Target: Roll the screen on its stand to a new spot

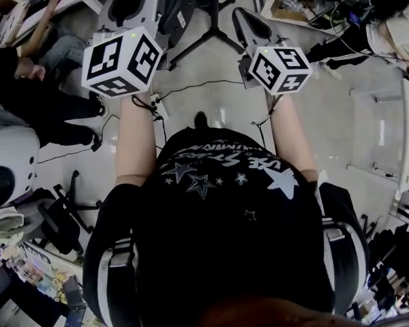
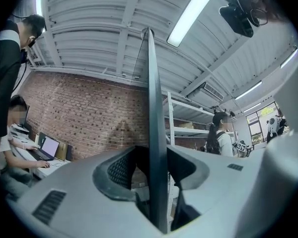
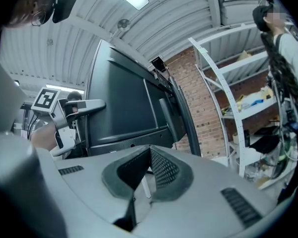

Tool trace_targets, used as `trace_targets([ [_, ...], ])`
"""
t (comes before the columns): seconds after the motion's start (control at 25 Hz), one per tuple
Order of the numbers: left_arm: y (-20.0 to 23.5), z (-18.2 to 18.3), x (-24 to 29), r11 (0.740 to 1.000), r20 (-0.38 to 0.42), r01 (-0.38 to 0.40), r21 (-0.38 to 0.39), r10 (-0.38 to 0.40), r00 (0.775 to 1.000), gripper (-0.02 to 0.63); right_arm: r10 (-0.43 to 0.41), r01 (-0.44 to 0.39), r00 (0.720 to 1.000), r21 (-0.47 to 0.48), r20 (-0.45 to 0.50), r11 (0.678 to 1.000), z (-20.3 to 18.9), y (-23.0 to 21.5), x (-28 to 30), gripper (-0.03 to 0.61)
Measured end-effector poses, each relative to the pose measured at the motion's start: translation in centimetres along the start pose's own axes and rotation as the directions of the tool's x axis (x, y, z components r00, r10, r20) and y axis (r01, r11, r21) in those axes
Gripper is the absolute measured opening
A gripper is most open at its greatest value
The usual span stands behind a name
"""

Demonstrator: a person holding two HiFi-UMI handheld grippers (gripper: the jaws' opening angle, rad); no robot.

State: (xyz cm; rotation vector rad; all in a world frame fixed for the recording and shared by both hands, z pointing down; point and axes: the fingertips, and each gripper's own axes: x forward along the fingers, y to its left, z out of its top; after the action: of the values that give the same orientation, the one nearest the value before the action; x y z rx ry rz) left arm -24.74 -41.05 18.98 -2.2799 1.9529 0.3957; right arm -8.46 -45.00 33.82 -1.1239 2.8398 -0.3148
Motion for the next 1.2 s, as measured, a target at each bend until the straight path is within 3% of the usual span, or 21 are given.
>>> trace_targets([
  [0.48,0.0,1.3,-5.9,0.996,0.007,-0.085,0.003,0.085,0.996,0.193,0.052,-0.052,0.998,-0.007,-0.02,0.999,-1.1,3.0,-6.1,0.008],
  [0.92,-4.3,1.9,-8.7,0.996,0.015,-0.086,0.019,0.085,0.996,0.192,0.089,-0.091,0.995,-0.035,-0.048,0.995,-1.6,3.5,-10.2,0.008],
  [1.2,-6.9,2.3,-11.2,0.997,0.019,-0.07,0.026,0.069,0.997,0.192,0.064,-0.064,0.997,0.012,-0.033,0.998,-2.0,2.5,-11.9,0.008],
])
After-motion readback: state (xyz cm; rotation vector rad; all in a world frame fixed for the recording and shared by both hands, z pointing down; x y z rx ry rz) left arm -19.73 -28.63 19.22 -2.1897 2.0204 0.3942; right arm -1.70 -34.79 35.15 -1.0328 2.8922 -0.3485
